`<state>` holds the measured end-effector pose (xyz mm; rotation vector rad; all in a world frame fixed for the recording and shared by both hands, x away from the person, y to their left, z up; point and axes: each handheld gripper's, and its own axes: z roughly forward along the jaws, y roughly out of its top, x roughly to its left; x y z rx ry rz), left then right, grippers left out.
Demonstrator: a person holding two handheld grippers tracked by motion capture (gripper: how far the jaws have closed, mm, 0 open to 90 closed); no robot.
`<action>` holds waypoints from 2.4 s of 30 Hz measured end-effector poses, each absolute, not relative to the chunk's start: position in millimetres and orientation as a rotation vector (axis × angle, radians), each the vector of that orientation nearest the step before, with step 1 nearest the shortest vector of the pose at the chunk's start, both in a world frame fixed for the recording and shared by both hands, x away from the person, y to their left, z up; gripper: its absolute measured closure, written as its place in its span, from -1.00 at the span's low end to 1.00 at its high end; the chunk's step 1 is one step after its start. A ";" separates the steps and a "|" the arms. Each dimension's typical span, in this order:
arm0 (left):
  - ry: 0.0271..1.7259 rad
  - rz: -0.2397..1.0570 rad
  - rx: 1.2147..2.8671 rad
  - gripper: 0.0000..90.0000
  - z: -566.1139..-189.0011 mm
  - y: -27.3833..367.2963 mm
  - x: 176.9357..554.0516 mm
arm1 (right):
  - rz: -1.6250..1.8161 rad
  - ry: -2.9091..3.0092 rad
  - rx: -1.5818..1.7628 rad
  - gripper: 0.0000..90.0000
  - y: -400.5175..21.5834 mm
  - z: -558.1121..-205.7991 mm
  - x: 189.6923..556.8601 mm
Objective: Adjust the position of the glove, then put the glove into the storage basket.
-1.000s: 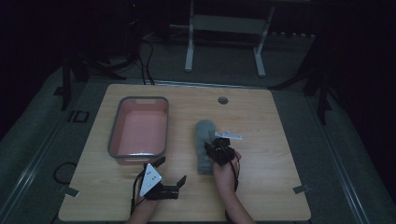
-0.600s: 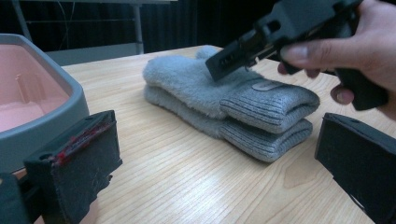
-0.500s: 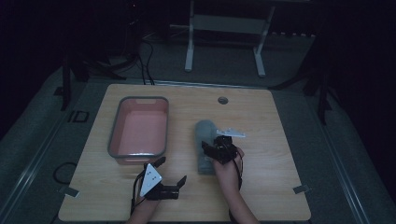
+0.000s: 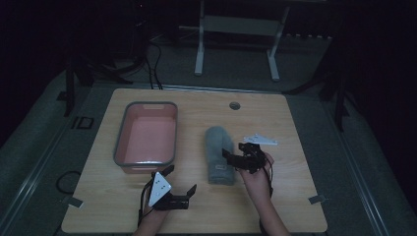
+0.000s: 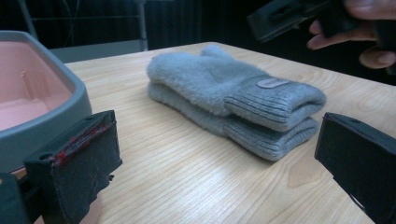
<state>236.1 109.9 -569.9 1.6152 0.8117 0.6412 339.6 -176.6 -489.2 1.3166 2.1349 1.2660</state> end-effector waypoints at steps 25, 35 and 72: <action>0.833 0.352 1.806 -0.99 -492.3 59.7 279.3 | 1.234 2.200 1.223 -0.75 -236.2 -491.4 332.4; 1.024 0.574 1.912 -0.63 -483.8 27.7 344.2 | 1.262 2.212 1.213 -0.05 -209.9 -488.0 356.6; 1.025 0.079 2.119 0.55 -549.0 16.5 399.9 | 1.153 2.537 1.317 0.61 -190.9 -548.8 393.8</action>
